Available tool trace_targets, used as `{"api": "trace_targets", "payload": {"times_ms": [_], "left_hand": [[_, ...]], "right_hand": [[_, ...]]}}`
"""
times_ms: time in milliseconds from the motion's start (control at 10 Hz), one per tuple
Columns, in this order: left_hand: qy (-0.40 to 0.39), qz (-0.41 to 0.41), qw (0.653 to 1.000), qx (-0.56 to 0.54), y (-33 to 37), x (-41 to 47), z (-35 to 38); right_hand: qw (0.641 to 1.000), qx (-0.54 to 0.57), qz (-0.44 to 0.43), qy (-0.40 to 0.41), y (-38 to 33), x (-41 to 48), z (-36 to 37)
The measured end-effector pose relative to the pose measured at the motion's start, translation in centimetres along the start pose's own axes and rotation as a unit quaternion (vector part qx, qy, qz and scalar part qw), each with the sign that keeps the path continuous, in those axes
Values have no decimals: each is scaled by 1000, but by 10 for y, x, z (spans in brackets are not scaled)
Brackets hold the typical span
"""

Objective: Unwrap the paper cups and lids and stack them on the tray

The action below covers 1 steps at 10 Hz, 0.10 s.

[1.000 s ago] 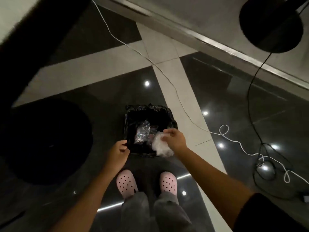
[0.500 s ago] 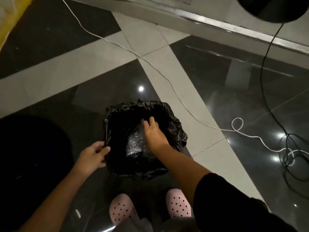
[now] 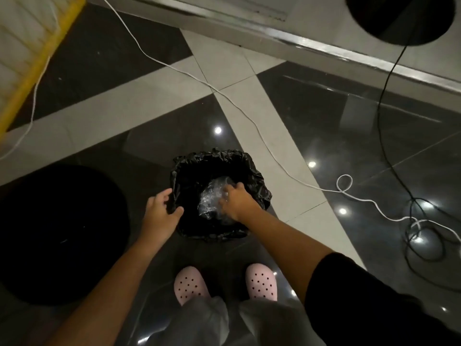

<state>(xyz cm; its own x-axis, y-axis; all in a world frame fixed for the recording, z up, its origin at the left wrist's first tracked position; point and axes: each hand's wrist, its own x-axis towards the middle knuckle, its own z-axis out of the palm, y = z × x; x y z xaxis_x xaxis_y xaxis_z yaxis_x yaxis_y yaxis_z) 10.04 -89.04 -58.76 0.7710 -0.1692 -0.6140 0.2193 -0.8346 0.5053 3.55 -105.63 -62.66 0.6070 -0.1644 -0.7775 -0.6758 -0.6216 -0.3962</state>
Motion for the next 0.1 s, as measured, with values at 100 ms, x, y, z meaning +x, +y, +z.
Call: {"api": "trace_targets", "payload": {"times_ms": [100], "left_hand": [[-12, 52, 998, 45, 27, -37, -11]], "right_hand": [[999, 27, -6, 39, -11, -45, -26]]}}
